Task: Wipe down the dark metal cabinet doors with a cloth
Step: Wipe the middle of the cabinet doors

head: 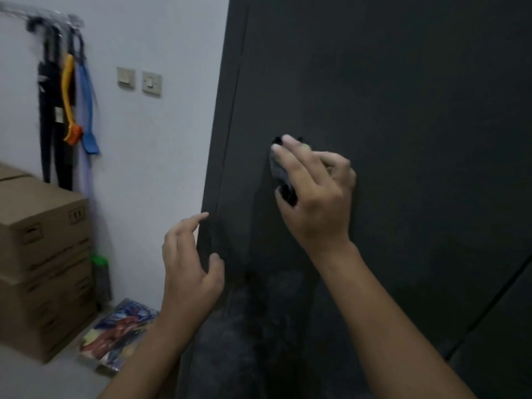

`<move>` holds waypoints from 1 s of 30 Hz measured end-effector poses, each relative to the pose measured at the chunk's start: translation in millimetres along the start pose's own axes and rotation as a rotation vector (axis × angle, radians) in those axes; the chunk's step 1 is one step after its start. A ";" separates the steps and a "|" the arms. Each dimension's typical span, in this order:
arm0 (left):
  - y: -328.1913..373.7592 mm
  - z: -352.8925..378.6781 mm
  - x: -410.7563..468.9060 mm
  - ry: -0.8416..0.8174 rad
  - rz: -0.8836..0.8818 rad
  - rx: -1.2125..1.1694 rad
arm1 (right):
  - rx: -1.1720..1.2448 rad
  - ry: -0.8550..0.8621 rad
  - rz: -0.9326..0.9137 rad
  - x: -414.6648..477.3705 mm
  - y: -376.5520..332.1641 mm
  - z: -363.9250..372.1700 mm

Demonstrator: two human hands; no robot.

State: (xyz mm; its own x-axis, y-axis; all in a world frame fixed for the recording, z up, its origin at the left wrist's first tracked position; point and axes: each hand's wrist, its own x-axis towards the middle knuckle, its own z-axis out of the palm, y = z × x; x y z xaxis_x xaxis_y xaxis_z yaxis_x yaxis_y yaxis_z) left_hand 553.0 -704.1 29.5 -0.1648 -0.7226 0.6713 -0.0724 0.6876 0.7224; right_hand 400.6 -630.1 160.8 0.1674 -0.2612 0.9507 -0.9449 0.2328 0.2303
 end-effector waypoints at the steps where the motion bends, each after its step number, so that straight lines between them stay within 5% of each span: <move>1: -0.7 -1.9 1.5 0.018 -0.023 -0.027 | -0.007 -0.085 -0.013 2.9 -10.2 4.4; 7: 8.1 -10.7 13.1 -0.008 -0.091 -0.219 | 0.002 -0.603 -0.076 -10.2 -63.8 16.8; 17: 42.4 8.5 0.0 -0.018 -0.130 -0.398 | 0.397 -0.871 -0.060 -18.5 -60.0 -3.9; 20: 42.4 32.8 4.2 0.109 -0.146 -0.240 | 0.430 -0.755 -0.103 -10.9 -26.5 -19.2; 23: 42.4 51.0 16.9 0.287 -0.125 -0.111 | 0.185 -0.494 -0.138 -16.4 29.1 -42.7; 30: 70.6 73.2 57.7 0.395 0.323 0.090 | -0.195 -0.301 -0.080 -86.8 128.6 -104.2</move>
State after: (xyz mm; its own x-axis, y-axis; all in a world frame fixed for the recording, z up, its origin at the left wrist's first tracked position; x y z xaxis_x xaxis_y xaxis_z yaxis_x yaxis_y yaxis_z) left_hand 466.4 -692.1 107.2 0.1905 -0.4317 0.8817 -0.1661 0.8710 0.4624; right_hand 293.9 -479.8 129.5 0.1209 -0.5429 0.8310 -0.8557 0.3673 0.3645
